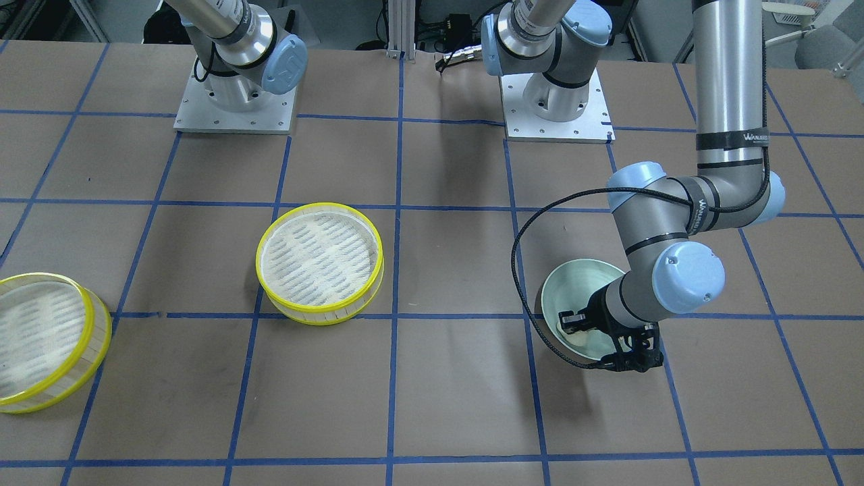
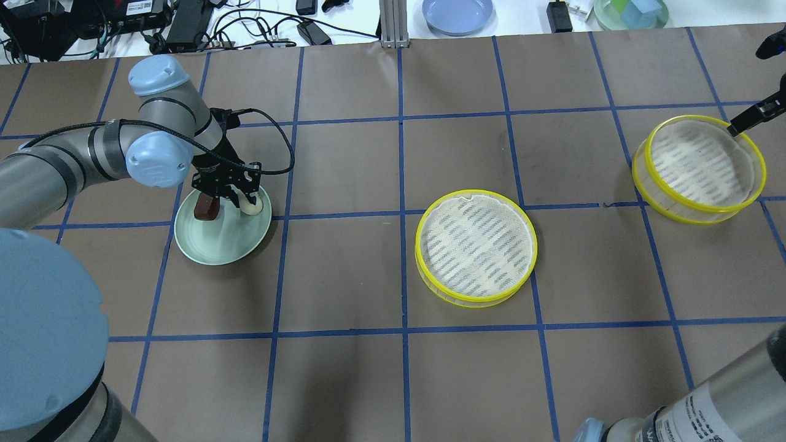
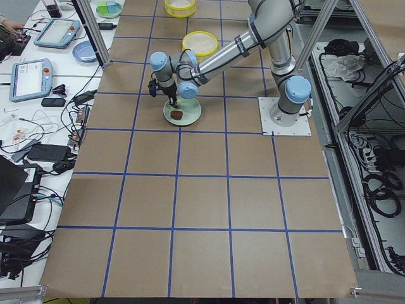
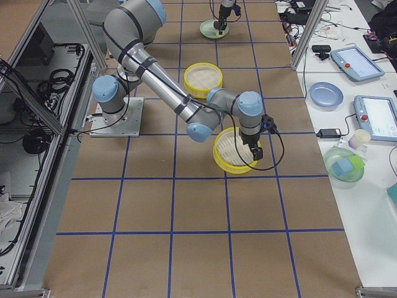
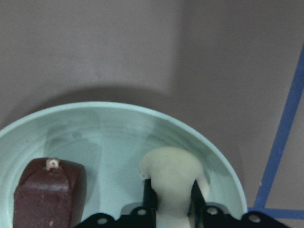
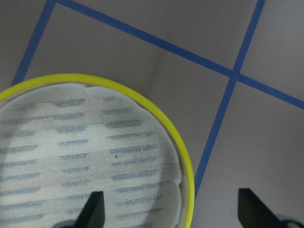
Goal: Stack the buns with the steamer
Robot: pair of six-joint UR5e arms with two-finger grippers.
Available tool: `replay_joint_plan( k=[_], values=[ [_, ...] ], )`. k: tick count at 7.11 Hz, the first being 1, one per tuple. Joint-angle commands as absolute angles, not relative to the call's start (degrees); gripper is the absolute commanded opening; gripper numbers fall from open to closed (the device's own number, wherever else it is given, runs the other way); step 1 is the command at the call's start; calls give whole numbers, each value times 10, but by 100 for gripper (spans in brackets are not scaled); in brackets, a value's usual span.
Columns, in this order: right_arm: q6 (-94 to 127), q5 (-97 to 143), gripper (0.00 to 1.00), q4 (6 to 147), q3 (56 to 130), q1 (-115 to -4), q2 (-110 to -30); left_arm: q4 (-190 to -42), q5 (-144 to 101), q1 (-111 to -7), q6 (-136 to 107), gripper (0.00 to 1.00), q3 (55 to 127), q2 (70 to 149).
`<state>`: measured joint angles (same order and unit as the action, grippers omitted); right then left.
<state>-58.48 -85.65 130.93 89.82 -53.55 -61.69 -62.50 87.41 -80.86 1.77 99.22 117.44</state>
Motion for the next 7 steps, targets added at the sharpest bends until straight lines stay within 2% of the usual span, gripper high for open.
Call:
replay_joint_plan(
  k=[1,3,4,5,7],
  values=[
    [-596,-846,84,1342,897,-524,-565,-642,875,-809,10,0,984,1155],
    [-591,-846,30,1342,896,-524,-555,-659,872,-823,-41,0,957,1119],
    [-591,-847,25,1348,894,-523,-546,-666,858,-848,-120,0,935,1102],
    [-592,-856,0,1351,893,-523,-546,-675,842,-896,-193,0,928,1088],
    [-594,-851,0,1349,891,-523,-559,-667,738,-974,-314,0,928,1082]
  ],
)
